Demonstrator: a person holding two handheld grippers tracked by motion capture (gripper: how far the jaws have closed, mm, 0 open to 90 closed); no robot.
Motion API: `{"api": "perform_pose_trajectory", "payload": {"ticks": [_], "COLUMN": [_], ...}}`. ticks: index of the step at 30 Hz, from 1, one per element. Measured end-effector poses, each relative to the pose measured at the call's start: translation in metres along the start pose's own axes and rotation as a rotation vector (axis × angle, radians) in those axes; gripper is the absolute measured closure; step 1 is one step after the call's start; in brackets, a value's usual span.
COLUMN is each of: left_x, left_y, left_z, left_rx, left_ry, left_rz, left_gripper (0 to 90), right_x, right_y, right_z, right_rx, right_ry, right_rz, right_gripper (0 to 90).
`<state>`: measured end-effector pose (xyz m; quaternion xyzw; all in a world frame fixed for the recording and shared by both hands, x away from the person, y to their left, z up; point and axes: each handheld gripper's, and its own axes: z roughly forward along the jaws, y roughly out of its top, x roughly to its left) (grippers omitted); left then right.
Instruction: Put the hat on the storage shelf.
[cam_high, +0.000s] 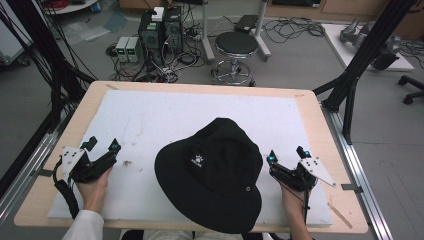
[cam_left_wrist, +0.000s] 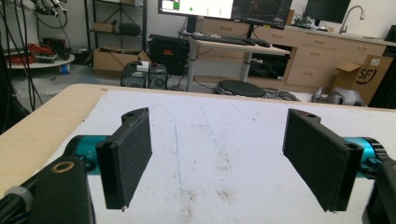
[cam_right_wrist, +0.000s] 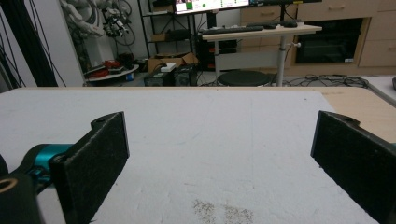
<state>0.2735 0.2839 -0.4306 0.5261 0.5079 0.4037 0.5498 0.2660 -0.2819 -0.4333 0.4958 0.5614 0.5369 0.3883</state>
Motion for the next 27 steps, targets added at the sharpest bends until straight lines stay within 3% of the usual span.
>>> {"api": "perform_pose_trajectory", "payload": {"ticks": [9,16,27], "left_x": [-0.002,-0.0056,-0.0027], "left_y": [-0.0016,-0.0034,-0.0044], "left_z": [0.0013,0.0031,0.0026], "left_rx": [0.01,0.022,0.021], "left_ry": [-0.021,-0.036,-0.026], "left_rz": [-0.015,0.005,-0.008], "left_gripper": [24.2,24.2,24.3], "right_x": [-0.0005,-0.0015,-0.0022], "right_y": [-0.0005,-0.0007,-0.001], "right_z": [0.0001,0.0002,-0.0012], "right_rx": [0.008,0.009,0.009], "right_ry": [0.0,0.001,0.003], "right_rz": [0.018,0.022,0.016], "right_gripper": [3.3,3.3,3.3]}}
